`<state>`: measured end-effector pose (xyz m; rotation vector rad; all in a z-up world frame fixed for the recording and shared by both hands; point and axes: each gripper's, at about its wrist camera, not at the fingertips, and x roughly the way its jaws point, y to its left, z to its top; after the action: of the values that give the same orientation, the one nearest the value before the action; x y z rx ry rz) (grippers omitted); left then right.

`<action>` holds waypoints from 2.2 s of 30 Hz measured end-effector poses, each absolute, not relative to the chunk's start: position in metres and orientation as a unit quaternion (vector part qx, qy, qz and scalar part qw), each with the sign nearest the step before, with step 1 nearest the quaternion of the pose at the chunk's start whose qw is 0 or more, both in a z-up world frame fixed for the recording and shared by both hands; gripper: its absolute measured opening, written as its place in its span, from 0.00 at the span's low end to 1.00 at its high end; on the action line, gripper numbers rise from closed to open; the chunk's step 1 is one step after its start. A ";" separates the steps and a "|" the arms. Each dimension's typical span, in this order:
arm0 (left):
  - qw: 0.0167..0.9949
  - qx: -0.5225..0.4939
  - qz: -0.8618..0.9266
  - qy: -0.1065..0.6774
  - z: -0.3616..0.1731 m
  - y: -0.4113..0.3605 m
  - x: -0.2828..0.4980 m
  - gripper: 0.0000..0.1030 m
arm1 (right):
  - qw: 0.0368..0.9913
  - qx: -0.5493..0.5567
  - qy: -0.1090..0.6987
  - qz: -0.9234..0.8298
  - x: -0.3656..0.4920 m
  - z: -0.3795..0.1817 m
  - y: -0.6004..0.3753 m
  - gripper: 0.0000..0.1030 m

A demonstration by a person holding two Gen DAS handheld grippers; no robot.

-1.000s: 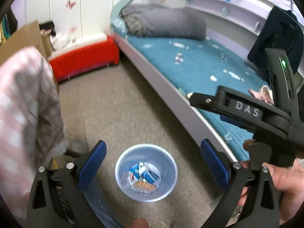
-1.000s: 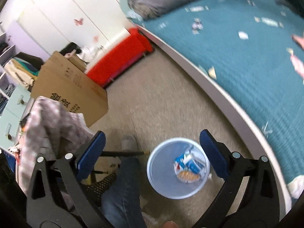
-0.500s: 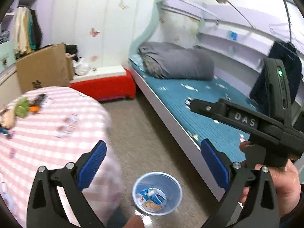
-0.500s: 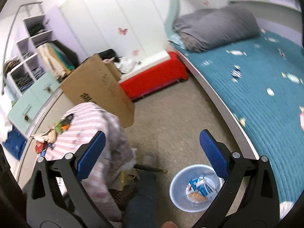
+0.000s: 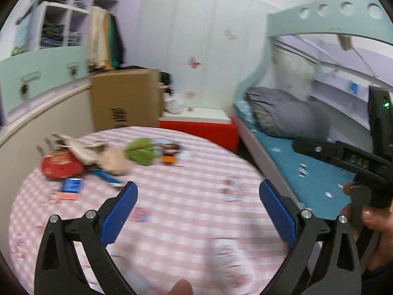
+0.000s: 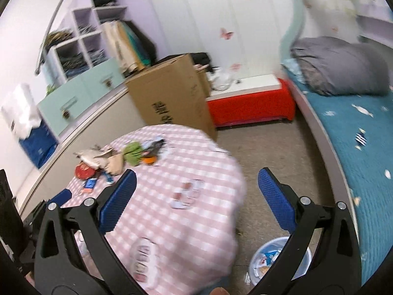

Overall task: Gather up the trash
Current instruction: 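Move both open tools back toward the table, then grasp the blue-wrapped bar with the left tool while the right tool grasps the beige cloth, then carry the bar and cloth over the bin and open both tools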

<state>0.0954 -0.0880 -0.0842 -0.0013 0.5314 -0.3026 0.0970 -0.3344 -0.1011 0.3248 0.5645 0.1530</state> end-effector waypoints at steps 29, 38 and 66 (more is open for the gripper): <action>0.907 0.002 0.008 0.420 -0.159 0.093 0.231 0.94 | 0.872 0.062 0.434 0.219 0.293 -0.178 -0.083 0.42; 0.898 0.022 -0.024 0.439 -0.166 0.082 0.255 0.55 | 0.874 0.096 0.410 0.241 0.255 -0.165 -0.119 0.25; 0.925 -0.026 -0.152 0.347 -0.118 -0.003 0.096 0.30 | 0.902 0.191 0.330 0.202 0.105 -0.142 -0.282 0.25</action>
<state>0.0959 -0.0034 -0.1179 -0.0526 0.7113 -0.3124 0.1047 -0.2819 -0.1419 0.3955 0.6815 0.4185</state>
